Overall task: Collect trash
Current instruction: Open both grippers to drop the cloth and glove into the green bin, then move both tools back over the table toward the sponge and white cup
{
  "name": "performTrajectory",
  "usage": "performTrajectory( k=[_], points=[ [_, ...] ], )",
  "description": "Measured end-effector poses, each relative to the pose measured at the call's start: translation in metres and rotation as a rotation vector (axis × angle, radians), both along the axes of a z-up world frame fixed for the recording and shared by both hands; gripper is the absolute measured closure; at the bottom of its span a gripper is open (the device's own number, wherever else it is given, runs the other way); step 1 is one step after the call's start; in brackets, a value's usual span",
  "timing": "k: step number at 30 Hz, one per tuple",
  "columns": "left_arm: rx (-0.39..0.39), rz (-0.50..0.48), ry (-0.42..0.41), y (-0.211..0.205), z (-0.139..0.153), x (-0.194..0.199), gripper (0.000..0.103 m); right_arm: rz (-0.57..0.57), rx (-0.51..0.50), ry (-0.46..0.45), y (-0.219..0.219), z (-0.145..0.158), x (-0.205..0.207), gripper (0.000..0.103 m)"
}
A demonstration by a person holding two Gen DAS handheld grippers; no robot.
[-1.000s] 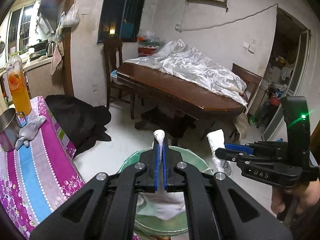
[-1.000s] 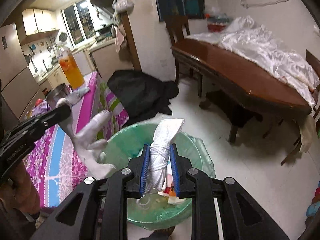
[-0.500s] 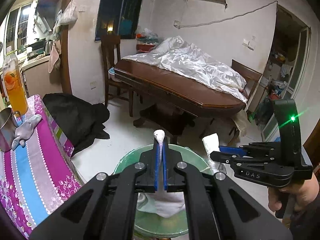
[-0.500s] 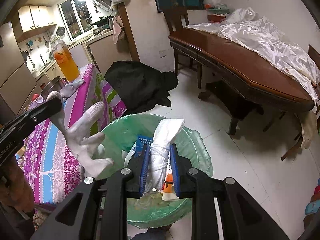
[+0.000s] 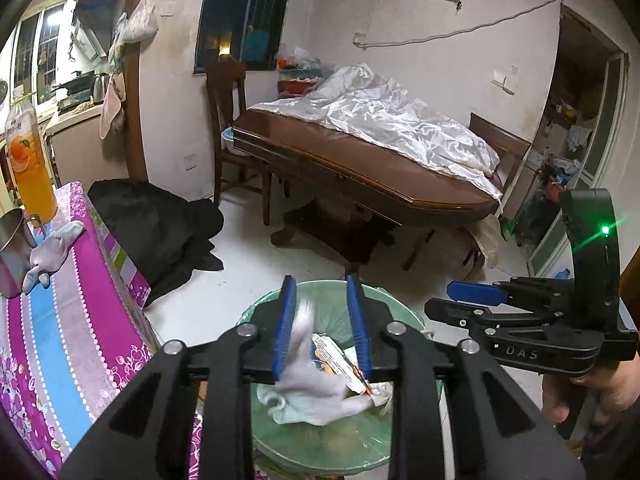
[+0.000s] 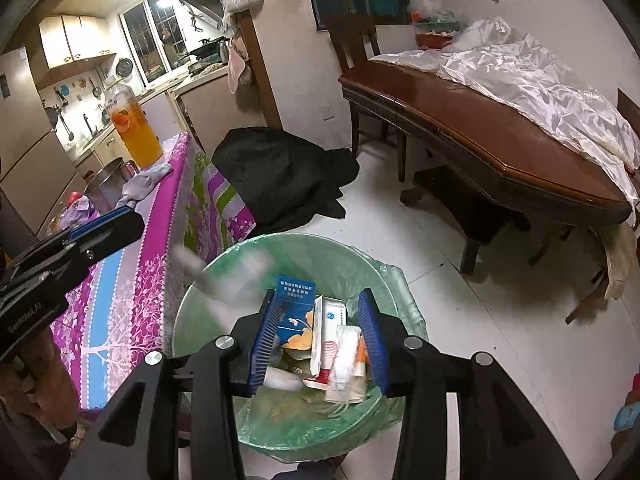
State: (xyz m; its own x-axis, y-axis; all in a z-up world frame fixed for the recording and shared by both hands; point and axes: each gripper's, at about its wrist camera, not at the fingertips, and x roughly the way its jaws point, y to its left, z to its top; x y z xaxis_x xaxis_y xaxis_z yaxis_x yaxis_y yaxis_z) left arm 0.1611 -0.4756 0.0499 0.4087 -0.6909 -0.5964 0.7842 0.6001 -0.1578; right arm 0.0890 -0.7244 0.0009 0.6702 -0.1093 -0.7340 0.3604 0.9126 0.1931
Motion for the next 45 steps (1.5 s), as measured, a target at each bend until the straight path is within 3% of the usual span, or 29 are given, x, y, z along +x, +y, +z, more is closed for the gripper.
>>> performTrajectory(
  k=[9,15,18,24,32,45],
  points=[
    [0.005,-0.005,-0.001,0.003,0.0,-0.003,0.075,0.002,-0.011,-0.023,0.007,0.007,-0.002,0.06],
    [0.007,0.003,0.0,0.016,0.0,-0.004,0.075,0.008,-0.046,-0.061,0.021,0.019,-0.009,0.052],
    [0.0,0.023,0.0,0.03,0.0,0.0,0.068,0.003,-0.082,-0.092,0.035,0.025,-0.016,0.043],
    [0.004,0.066,-0.024,0.068,0.0,0.003,0.049,-0.002,-0.167,-0.228,0.077,0.035,-0.035,0.015],
    [0.0,0.226,-0.032,0.167,-0.001,0.031,0.035,0.097,-0.196,-0.382,0.161,0.039,-0.029,0.007],
    [0.055,0.623,0.009,0.405,-0.013,0.102,0.032,0.439,-0.133,-0.352,0.319,0.022,0.061,0.006]
  ],
)
